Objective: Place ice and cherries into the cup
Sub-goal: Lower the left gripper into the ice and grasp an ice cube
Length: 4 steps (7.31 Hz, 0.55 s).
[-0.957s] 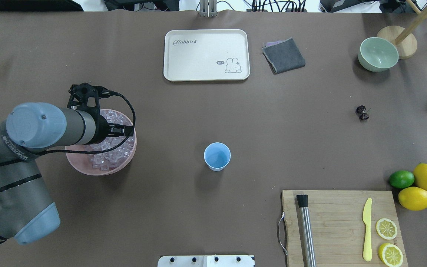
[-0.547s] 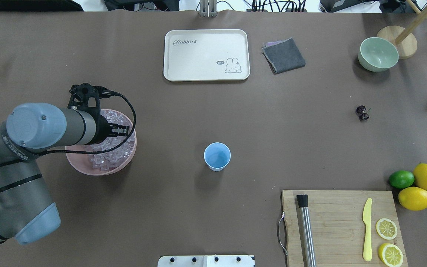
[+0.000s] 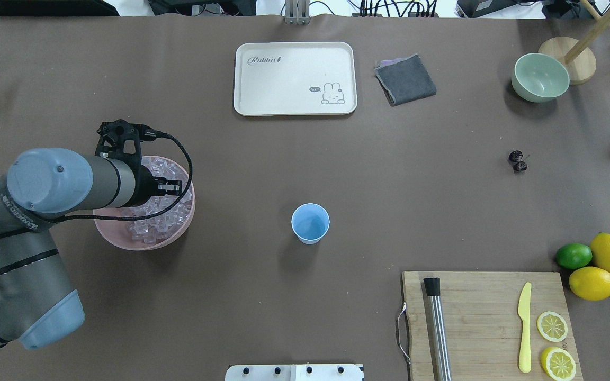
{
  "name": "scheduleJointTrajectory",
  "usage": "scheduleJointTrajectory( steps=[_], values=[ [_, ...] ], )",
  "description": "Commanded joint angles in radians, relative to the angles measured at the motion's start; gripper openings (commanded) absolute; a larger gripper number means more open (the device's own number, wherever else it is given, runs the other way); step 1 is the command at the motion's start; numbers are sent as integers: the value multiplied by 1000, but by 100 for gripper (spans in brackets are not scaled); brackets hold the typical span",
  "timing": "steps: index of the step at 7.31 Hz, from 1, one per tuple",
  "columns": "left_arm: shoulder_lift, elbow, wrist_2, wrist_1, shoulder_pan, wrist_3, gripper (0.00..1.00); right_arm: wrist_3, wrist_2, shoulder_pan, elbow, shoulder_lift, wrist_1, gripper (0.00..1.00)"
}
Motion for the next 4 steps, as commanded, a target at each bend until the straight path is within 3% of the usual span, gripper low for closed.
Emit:
scheduleJointTrajectory(
  steps=[1,2,4],
  values=[
    [1,2,1,0,0,0,47,-2,0,0,-1,-1,0,100],
    [1,2,1,0,0,0,47,-2,0,0,-1,-1,0,100],
    [1,2,1,0,0,0,27,-2,0,0,-1,-1,0,100]
  ],
)
